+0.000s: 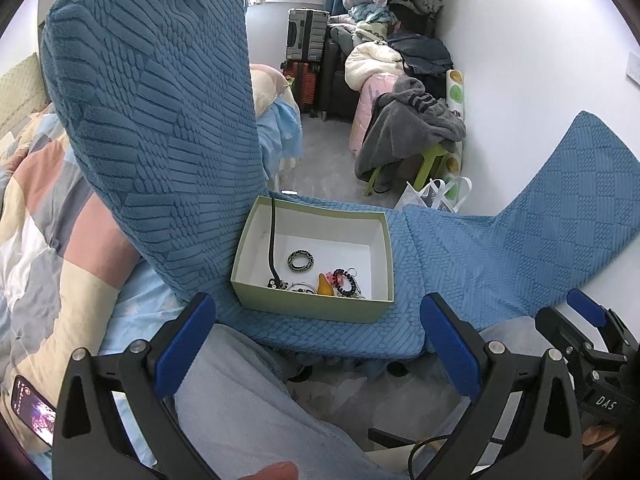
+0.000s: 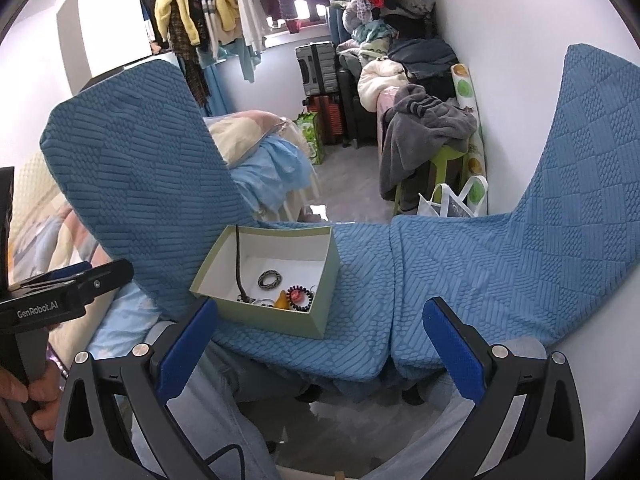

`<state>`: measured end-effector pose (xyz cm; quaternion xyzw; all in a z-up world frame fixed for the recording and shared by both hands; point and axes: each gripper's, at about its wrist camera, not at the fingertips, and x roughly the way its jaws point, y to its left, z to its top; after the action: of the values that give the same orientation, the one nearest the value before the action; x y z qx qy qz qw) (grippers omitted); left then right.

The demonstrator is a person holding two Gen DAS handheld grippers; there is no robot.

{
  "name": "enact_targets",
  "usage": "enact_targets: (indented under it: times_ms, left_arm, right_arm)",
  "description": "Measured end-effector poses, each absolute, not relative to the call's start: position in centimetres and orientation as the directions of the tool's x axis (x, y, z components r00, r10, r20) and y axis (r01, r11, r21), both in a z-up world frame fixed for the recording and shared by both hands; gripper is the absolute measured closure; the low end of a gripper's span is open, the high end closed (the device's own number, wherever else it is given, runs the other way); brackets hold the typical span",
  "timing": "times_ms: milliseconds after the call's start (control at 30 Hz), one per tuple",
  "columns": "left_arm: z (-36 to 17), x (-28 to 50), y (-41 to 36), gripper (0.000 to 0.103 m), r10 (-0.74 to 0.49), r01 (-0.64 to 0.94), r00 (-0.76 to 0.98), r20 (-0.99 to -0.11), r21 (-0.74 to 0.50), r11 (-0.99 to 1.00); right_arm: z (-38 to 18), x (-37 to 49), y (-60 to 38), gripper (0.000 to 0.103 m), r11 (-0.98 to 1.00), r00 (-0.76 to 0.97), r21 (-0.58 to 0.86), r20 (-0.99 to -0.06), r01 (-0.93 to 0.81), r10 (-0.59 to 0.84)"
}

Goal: Organize jewelry

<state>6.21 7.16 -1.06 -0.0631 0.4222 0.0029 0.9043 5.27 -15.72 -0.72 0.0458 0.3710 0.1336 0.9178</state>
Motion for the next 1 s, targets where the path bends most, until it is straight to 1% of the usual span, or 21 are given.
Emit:
enact_targets:
  times_ms: [300,400,1000]
  left_arm:
    - [-0.9,6.0,7.0,0.001,-0.056,-0.045,0.647,-0.760,-0.112,0.993]
    - [-0.9,6.0,6.9,0.001,-0.061,-0.042,0.647,-0.760,-0.115,0.992]
    - [-0.5,5.9,7.0,0.001,-0.052,-0.032,0.647,-0.761,-0.096,0.995]
  right_arm:
    - [-0.7,5.2,-16.1,0.000,0.965,0.694,0.170,-0.671,-0.198,0.261]
    - [-0.7,5.2,-16.6,0.000,0.965,0.694,0.185,-0.671,-0.184,0.261]
    - [-0.3,4.8,-16.5,0.000,0.967,0.707,0.163,-0.659,-0.197,0.255]
